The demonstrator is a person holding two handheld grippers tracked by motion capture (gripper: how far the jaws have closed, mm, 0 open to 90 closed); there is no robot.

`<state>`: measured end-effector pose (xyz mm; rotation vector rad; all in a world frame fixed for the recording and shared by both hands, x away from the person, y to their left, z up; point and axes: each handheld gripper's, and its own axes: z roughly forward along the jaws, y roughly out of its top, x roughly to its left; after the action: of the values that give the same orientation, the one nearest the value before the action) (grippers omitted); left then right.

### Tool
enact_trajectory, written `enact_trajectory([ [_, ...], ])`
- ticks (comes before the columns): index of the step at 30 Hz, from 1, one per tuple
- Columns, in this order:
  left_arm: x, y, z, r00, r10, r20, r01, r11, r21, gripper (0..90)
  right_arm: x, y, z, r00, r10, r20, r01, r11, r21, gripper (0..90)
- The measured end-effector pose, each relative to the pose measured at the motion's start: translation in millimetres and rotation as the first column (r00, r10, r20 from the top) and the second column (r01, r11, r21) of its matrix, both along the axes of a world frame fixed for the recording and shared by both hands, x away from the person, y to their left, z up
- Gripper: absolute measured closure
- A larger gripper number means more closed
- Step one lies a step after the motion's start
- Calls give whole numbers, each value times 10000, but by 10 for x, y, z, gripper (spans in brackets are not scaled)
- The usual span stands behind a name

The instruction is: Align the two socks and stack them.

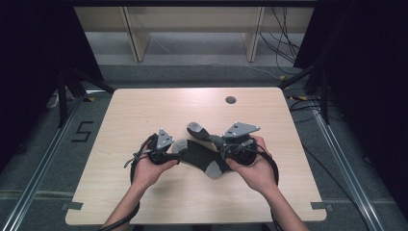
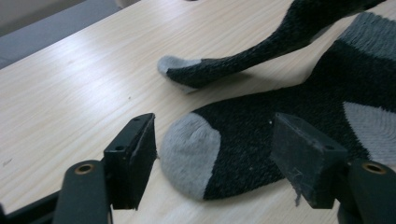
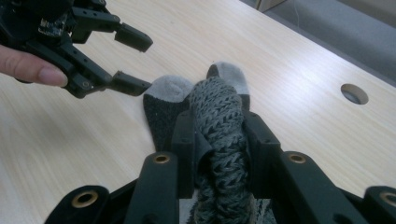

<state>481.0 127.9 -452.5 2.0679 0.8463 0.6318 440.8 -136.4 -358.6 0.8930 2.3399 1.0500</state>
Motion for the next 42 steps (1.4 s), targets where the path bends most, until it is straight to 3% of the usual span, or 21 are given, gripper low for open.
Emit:
enact_trajectory([
  [1,0,0,0,10000,0,0,0,10000,0,318,0,0,0,10000,0,0,0,10000,0,703],
  [2,43,-51,12,9988,-325,373,325,9995,-2,320,7,0,23,10000,-13,52,13,10000,44,704],
  [6,98,-137,23,9969,-581,537,570,9981,211,321,3,6,41,10000,-57,13,57,9999,89,705],
  [8,174,-224,30,9928,-998,663,956,9934,640,314,4,5,53,9999,-47,96,46,9999,101,705],
  [12,289,-340,12,9855,-1511,767,1444,9857,866,299,-6,2,69,10000,-18,9,18,10000,96,705],
  [15,373,-405,-50,9801,-1867,677,1816,9805,745,308,-13,1,85,9999,-129,52,128,9997,184,705],
  [16,396,-414,-67,9778,-1979,690,1904,9764,1023,311,-15,3,88,9999,-141,59,140,9997,190,705],
  [17,396,-414,-67,9778,-1979,690,1904,9764,1023,310,-15,3,88,9999,-141,59,140,9997,190,705],
  [18,419,-417,-79,9767,-2045,653,1948,9721,1305,310,-8,0,92,9999,-58,162,55,9999,148,705],
  [20,452,-436,-113,9731,-2152,822,2041,9708,1262,309,-12,-1,107,9999,8,119,-9,9999,113,705],
  [23,493,-482,-151,9673,-2351,953,2192,9637,1527,313,-17,4,112,10000,42,72,-43,10000,63,704],
  [27,546,-496,-171,9689,-2338,808,2208,9647,1434,331,-33,18,119,9999,1,108,-2,9999,101,704],
  [30,603,-493,-217,9714,-2280,664,2155,9638,1570,384,-45,26,136,9996,111,240,-113,9999,86,704],
  [35,628,-489,-253,9693,-2390,585,2269,9601,1638,544,-63,17,179,9994,126,324,-130,9999,114,704],
  [39,640,-449,-233,9704,-2359,513,2268,9636,1418,655,-78,-11,224,9991,73,429,-82,9997,216,704],
  [40,638,-431,-219,9692,-2369,675,2276,9661,1221,693,-81,-26,235,9990,16,445,-30,9995,306,704],
  [41,633,-405,-185,9668,-2470,650,2361,9614,1410,713,-85,-39,249,9994,-43,342,32,9994,333,704],
  [42,633,-405,-185,9668,-2470,650,2361,9614,1410,734,-85,-39,249,9994,-43,342,32,9994,333,704],
])
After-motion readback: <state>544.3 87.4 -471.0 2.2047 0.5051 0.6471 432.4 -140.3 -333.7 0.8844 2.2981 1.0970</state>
